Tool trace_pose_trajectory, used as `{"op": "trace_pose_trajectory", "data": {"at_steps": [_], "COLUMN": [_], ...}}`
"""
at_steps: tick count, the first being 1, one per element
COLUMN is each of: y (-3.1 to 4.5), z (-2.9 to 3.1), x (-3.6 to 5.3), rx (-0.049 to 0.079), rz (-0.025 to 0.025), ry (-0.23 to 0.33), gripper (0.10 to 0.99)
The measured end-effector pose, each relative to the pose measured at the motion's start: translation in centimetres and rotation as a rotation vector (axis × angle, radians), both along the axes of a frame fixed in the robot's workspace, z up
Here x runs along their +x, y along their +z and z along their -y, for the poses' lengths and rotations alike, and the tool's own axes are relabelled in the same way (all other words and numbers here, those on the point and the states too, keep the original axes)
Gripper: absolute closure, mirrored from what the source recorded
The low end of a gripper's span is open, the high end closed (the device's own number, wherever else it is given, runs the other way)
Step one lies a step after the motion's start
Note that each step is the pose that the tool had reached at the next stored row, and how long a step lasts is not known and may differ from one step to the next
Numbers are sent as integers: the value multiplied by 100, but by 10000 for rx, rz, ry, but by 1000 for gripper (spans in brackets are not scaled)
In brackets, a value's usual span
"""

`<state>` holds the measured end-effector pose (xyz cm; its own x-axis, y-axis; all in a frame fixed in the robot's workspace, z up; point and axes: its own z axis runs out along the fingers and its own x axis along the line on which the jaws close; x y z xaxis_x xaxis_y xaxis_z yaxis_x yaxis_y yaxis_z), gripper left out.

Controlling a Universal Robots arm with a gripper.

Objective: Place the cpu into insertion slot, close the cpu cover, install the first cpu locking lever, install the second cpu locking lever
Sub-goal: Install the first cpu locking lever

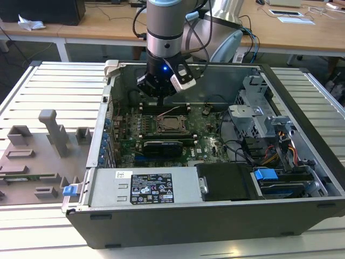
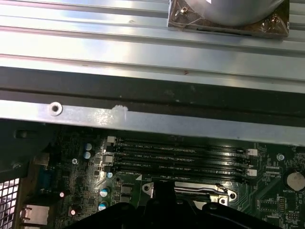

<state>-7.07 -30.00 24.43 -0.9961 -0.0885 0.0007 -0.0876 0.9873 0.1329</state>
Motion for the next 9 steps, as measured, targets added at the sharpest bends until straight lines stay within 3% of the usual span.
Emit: {"op": "trace_pose_trajectory", "data": {"at_steps": [9], "y": [-19], "z": [-5], "x": [123], "rx": [-77], "rz": [-11], "ry": [1], "gripper": [980]}}
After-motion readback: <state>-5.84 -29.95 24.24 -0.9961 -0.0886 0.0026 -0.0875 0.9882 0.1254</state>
